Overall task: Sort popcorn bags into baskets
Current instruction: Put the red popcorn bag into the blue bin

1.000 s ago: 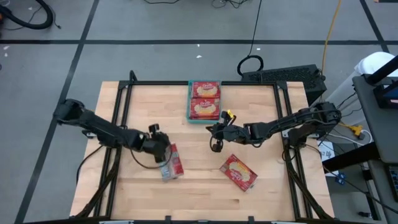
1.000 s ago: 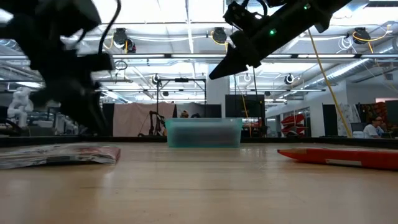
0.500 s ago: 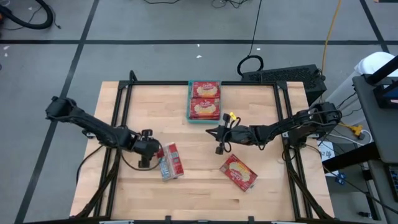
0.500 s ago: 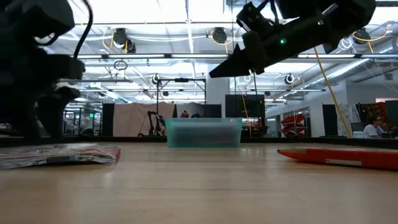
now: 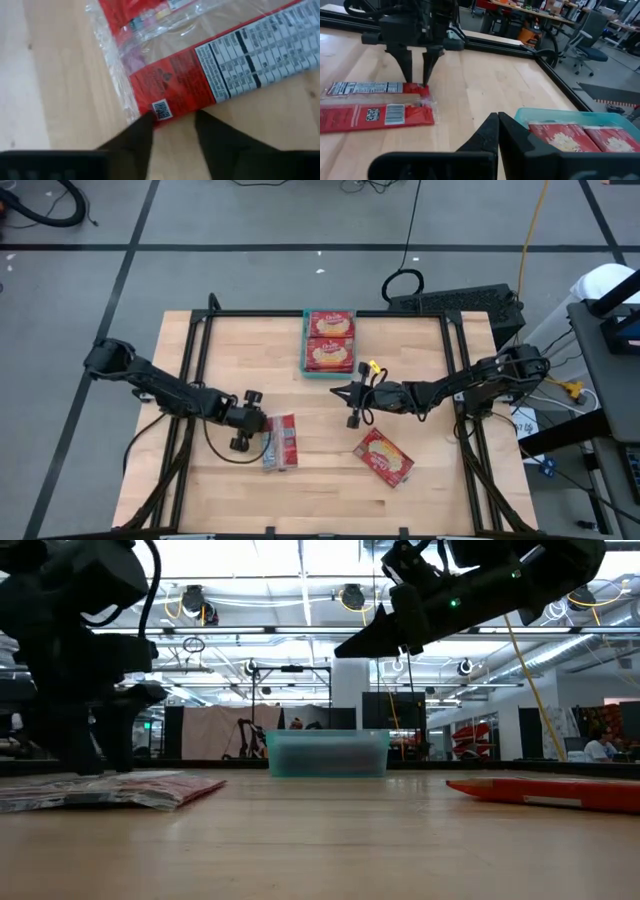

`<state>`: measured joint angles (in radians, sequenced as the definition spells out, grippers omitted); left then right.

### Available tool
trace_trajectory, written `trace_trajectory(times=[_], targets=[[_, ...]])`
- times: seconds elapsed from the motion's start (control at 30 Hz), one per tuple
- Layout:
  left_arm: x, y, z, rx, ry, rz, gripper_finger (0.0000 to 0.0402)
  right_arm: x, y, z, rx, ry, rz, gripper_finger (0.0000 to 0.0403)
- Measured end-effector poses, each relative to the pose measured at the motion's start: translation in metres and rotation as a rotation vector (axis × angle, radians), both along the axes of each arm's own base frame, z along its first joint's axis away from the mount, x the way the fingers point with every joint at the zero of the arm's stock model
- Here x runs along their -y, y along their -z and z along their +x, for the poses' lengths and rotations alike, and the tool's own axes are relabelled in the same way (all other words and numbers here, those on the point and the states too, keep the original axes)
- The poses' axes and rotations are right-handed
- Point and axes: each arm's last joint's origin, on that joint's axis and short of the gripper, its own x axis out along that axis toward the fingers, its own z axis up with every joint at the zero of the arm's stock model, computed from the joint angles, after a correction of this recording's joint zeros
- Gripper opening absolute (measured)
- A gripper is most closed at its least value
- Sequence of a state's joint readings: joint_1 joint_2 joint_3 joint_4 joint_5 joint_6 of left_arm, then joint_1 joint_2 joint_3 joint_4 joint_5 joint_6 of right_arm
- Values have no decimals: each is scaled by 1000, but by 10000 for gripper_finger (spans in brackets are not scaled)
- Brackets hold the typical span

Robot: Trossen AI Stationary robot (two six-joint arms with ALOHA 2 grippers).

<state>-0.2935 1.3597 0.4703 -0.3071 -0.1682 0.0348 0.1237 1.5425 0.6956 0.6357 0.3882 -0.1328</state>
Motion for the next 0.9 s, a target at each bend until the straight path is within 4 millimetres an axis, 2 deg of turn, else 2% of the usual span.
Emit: trace_trajectory(times=[0.13,0.2,0.37,0.5,0.7,0.9], targets=[[-6,1,3,-3,4,-48,54,-1,0,0,2,2,14,0],[-9,0,5,11,-57,-79,16,-3,0,0,3,-5,16,0],[-10,-4,7,32,-217,-146,5,-8,0,-1,10,-15,46,0],[-6,-10,8,73,-270,-170,4,-11,0,-1,14,-19,63,0],[-3,-24,18,244,-343,-200,2,-24,2,-2,17,-50,102,2],[-4,-31,26,385,-414,-200,2,-41,16,0,-3,-89,135,48]])
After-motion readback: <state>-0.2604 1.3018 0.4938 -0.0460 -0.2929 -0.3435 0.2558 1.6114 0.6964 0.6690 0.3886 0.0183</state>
